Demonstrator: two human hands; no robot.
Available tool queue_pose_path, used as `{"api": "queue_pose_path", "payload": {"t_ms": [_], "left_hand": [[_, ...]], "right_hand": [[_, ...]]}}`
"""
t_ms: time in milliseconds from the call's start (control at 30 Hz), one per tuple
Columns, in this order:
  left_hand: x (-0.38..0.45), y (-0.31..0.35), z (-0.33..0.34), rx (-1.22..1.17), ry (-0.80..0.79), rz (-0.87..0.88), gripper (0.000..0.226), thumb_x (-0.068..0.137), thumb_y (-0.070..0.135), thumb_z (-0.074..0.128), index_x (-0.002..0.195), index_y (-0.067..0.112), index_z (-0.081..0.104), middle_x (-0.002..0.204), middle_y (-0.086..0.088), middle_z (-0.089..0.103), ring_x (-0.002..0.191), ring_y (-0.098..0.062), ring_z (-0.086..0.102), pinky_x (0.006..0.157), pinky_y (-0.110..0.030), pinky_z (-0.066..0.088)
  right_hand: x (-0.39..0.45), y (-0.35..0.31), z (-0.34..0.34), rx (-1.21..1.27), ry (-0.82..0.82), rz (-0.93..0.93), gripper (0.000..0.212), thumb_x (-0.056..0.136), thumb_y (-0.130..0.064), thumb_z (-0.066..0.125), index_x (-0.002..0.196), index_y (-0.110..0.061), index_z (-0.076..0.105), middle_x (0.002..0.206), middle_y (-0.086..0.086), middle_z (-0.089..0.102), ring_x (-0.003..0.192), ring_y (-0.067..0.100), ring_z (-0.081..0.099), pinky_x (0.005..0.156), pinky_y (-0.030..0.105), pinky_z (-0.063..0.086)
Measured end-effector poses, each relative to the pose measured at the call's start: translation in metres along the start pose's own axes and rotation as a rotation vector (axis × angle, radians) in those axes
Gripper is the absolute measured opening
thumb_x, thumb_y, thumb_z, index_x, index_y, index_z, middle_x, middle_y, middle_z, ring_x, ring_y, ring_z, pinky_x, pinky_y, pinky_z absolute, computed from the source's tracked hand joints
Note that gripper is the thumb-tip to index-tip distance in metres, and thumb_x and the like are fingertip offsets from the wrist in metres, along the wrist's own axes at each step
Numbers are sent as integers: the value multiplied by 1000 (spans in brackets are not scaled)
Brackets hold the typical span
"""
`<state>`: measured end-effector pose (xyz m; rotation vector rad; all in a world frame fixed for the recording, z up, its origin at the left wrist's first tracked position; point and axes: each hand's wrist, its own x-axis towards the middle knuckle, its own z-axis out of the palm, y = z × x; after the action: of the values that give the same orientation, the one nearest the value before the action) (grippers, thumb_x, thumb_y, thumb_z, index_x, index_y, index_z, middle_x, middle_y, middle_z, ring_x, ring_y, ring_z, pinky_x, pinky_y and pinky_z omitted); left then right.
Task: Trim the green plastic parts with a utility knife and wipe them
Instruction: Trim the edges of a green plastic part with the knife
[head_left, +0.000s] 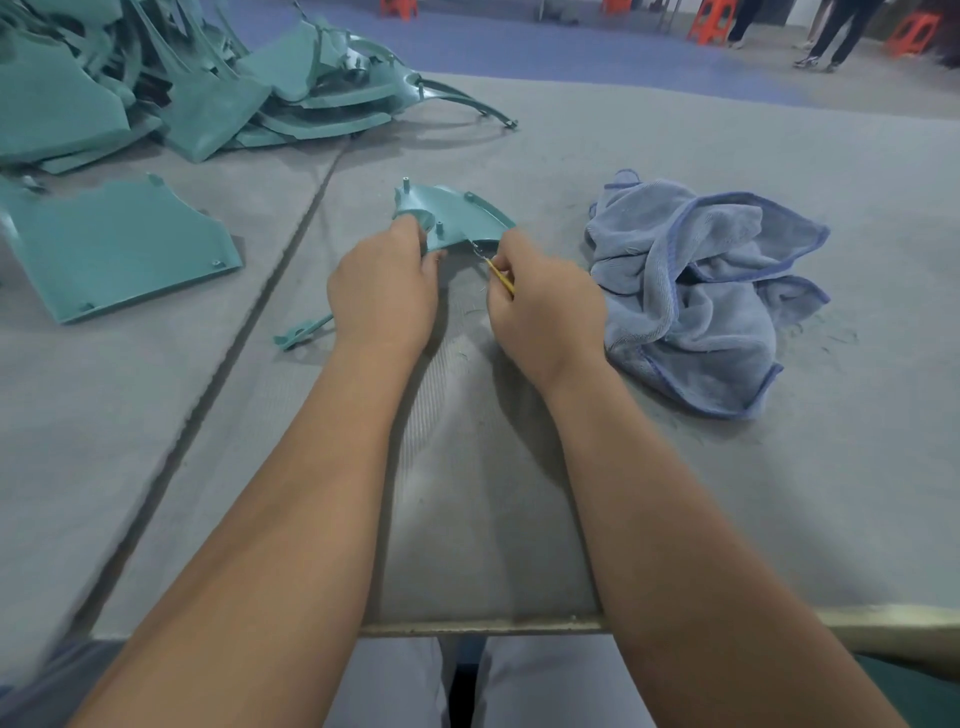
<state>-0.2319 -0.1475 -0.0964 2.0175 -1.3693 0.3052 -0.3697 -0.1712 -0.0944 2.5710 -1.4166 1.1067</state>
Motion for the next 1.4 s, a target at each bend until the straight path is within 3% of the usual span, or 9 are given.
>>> {"api": "queue_pose_path", "payload": {"t_ms": [167,267,467,667,767,900,1033,1200,1400], "left_hand": [[1,-1,3,-3,1,0,24,96,35,54,101,12,60,90,-11,66,84,-34,58,62,-36,34],[-1,0,3,-33,-17,-7,25,96,35,55,102,12,61,93,-12,66,87,-35,58,64,-36,36],[0,-5,-5,-84,15,-42,25,97,36,52,100,12,61,88,-8,65,74,-23,47,62,-35,33],[-2,-3,-9,-52,-4,-45,27,99,37,48,104,12,57,87,-7,64,74,-24,49,61,-37,35],[2,-1,-14,-50,28,-33,27,101,33,46,107,9,55,90,-12,64,76,-29,52,63,-38,37],[15,-1,-32,-312,160,-102,23,100,25,43,115,14,56,93,-7,69,84,-31,64,76,-45,50],[16,2,-44,-662,147,-268,16,100,21,43,106,29,55,81,4,66,67,-19,65,72,-40,56],[15,5,-51,-863,159,-322,22,102,16,36,97,26,55,76,0,62,52,-12,58,60,-32,58],[11,14,-46,-1210,-171,-593,20,104,11,37,94,11,54,63,-2,68,45,-8,61,50,-20,54]], "right_hand": [[2,-1,2,-165,-17,-23,20,87,-10,47,83,-23,34,63,4,45,57,31,36,47,33,7],[1,-2,4,-220,-10,25,22,83,-4,48,82,-21,34,56,-2,28,52,29,30,47,31,5],[5,13,1,-253,-118,211,17,79,-3,45,84,-18,38,62,-1,34,52,22,28,47,31,9],[1,17,-1,-172,80,355,18,84,-4,43,88,-20,34,57,-5,26,50,21,23,47,29,8],[2,19,-1,-105,57,399,10,86,-10,43,89,-16,35,62,-2,36,55,24,32,48,29,13],[4,13,1,-177,-61,366,29,90,-34,45,95,-10,60,92,7,53,85,29,46,69,33,32],[7,13,-3,-212,159,298,28,85,-28,46,96,-12,66,100,8,54,93,26,45,77,33,29],[10,22,-22,-129,348,510,29,78,-20,52,105,-22,64,129,9,43,114,28,40,89,34,26],[15,37,-32,20,342,833,61,82,-10,54,140,-23,39,139,9,38,124,29,38,102,37,30]]}}
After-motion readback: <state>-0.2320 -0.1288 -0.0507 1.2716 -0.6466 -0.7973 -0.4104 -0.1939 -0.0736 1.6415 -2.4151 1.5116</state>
